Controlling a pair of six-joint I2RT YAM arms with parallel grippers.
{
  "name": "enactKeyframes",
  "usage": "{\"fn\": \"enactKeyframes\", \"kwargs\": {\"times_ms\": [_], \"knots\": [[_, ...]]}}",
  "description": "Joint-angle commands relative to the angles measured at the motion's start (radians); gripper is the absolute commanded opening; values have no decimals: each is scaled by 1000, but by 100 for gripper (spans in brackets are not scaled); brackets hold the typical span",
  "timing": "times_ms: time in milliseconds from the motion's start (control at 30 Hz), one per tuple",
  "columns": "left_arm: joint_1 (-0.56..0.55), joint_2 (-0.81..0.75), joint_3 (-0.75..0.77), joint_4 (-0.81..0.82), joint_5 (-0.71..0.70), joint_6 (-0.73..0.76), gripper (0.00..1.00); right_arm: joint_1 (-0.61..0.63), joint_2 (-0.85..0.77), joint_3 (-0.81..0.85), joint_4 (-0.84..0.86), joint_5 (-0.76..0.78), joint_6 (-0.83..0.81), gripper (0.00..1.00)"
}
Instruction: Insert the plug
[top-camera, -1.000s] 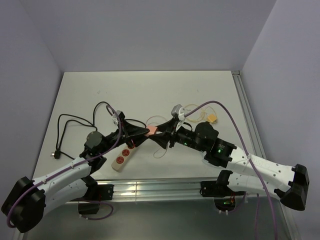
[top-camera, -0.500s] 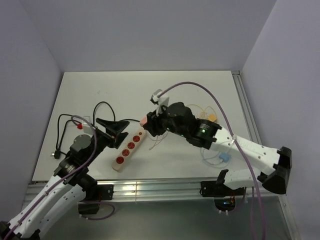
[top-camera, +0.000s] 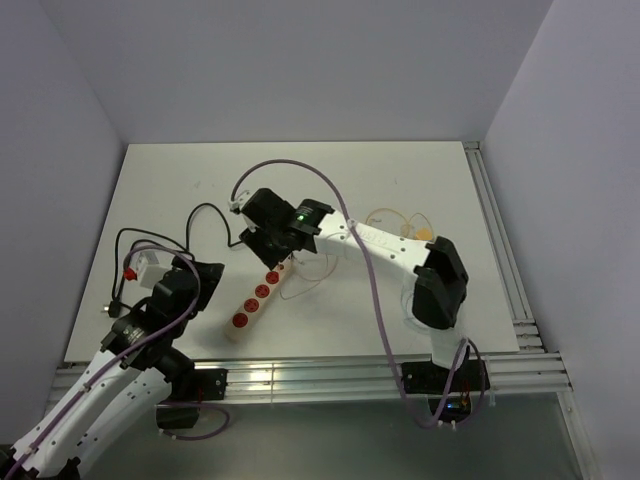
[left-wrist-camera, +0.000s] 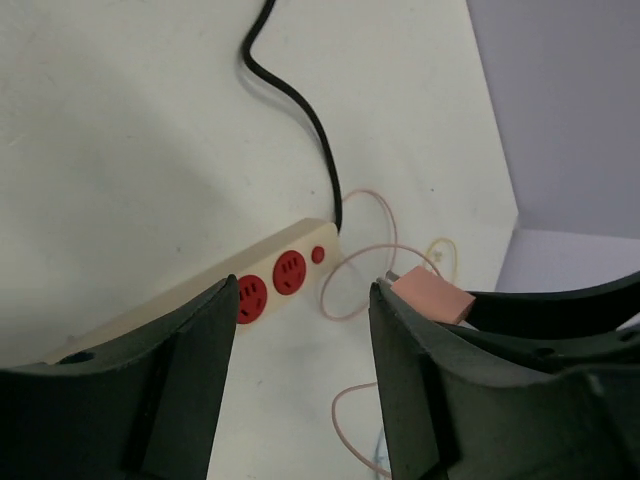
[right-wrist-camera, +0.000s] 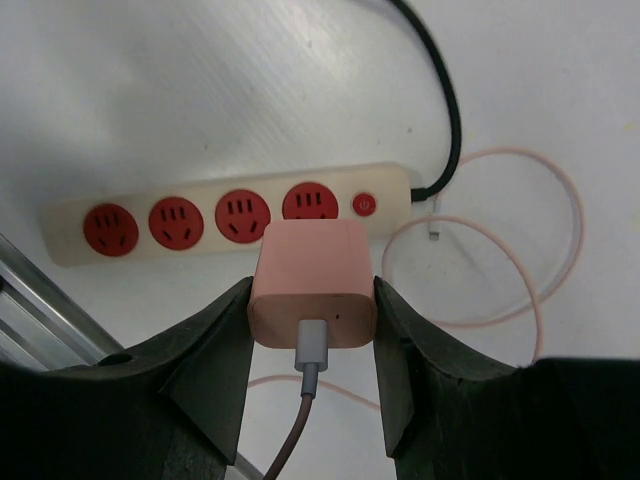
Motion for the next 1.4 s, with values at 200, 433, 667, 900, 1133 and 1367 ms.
{"fn": "enactKeyframes", "kwargs": {"times_ms": [200, 433, 667, 900, 1133, 1367], "knots": [[1, -32, -68, -30, -51, -15, 64, 3, 175, 164, -200, -79, -111, 0], [3, -67, -88, -30, -39, -12, 63, -1, 250, 223, -219, -102, -122, 0], [3, -108, -97, -59, -37, -24, 64, -1, 320, 300, -250, -106, -122, 0], [3, -183, -103, -111, -62, -55, 63, -1, 354, 326, -259, -85, -111, 0], [3, -203, -99, -114, -59, -47, 62, -7, 368, 329, -265, -51, -110, 0], [1, -202, -99, -117, -57, -43, 61, -20, 372, 309, -259, -54, -110, 0]]}}
